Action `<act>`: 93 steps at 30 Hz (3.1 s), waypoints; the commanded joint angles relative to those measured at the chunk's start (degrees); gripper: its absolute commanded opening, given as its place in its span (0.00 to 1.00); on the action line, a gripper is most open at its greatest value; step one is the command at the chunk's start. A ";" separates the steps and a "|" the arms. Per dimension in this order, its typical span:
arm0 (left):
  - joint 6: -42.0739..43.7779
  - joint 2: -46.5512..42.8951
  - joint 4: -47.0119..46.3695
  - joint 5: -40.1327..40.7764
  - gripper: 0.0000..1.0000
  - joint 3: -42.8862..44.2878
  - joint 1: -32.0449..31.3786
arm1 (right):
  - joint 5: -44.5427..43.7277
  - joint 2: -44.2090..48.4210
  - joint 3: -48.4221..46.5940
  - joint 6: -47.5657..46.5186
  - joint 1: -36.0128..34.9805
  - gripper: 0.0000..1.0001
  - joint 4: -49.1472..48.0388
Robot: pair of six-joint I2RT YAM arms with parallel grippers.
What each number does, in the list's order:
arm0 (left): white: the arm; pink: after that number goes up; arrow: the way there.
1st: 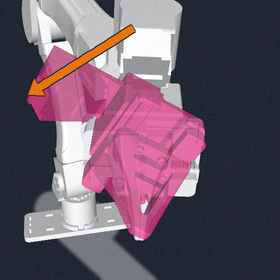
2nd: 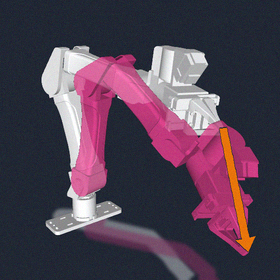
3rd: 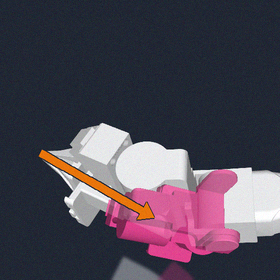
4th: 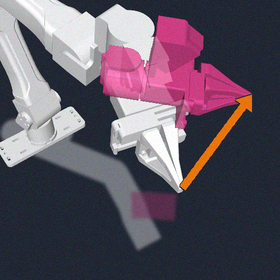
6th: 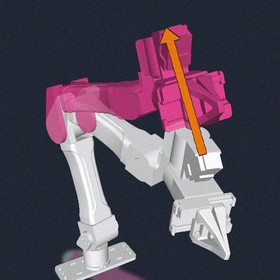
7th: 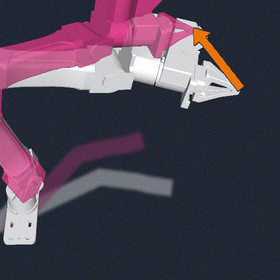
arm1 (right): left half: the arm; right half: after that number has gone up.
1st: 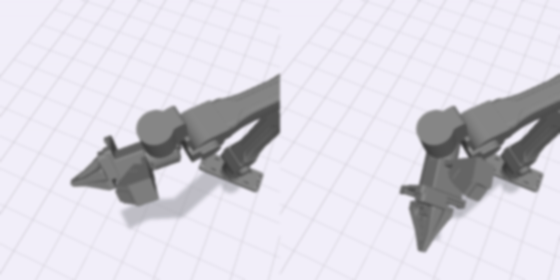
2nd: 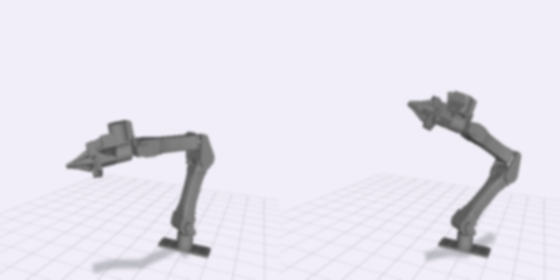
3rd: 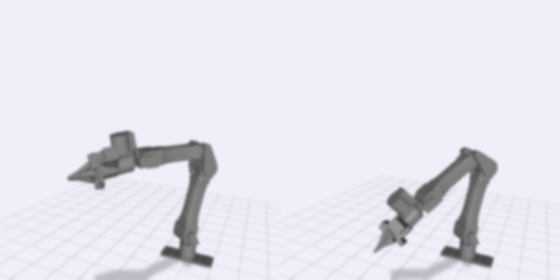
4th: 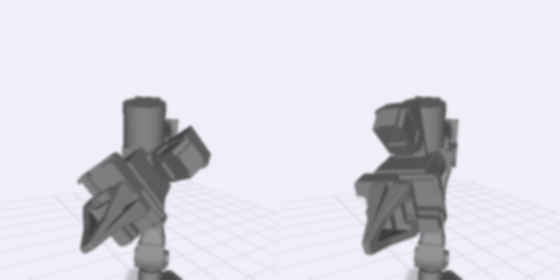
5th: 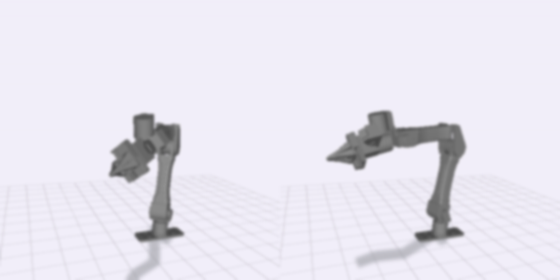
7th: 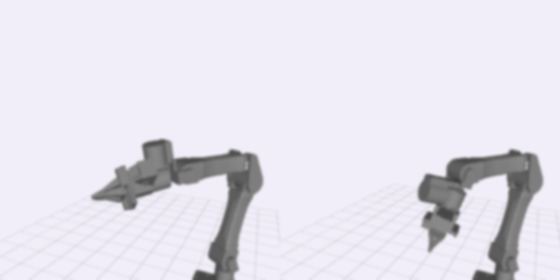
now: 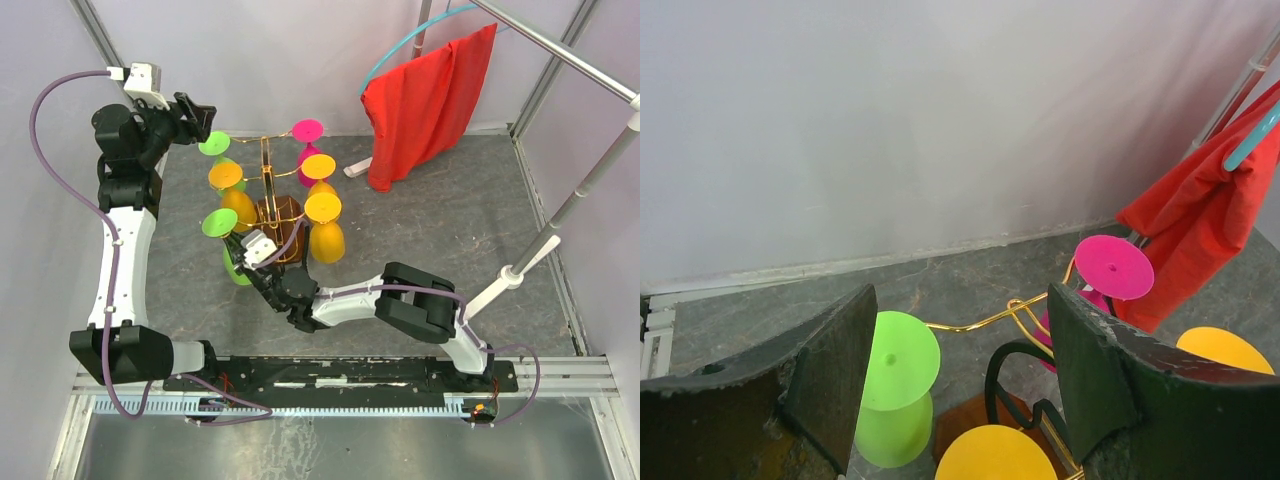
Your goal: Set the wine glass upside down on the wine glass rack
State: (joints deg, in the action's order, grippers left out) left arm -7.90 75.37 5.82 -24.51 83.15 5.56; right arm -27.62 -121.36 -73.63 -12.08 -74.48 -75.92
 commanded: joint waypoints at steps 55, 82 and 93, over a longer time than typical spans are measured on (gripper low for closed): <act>-6.72 2.54 3.92 8.01 0.99 6.91 0.35 | -13.92 21.10 18.94 -12.11 -10.37 0.62 0.02; -5.65 4.05 11.74 14.31 0.99 13.83 0.34 | 2.36 40.38 -23.20 13.06 20.28 0.77 99.98; -5.54 5.15 12.94 18.31 0.99 14.25 0.38 | 13.02 40.62 -18.65 19.59 39.58 0.78 98.67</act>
State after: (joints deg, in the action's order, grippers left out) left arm -14.06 81.19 19.40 -7.73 95.20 5.72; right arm -19.42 -82.54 -93.06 4.71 -37.08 24.36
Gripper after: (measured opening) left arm 0.990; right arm 0.776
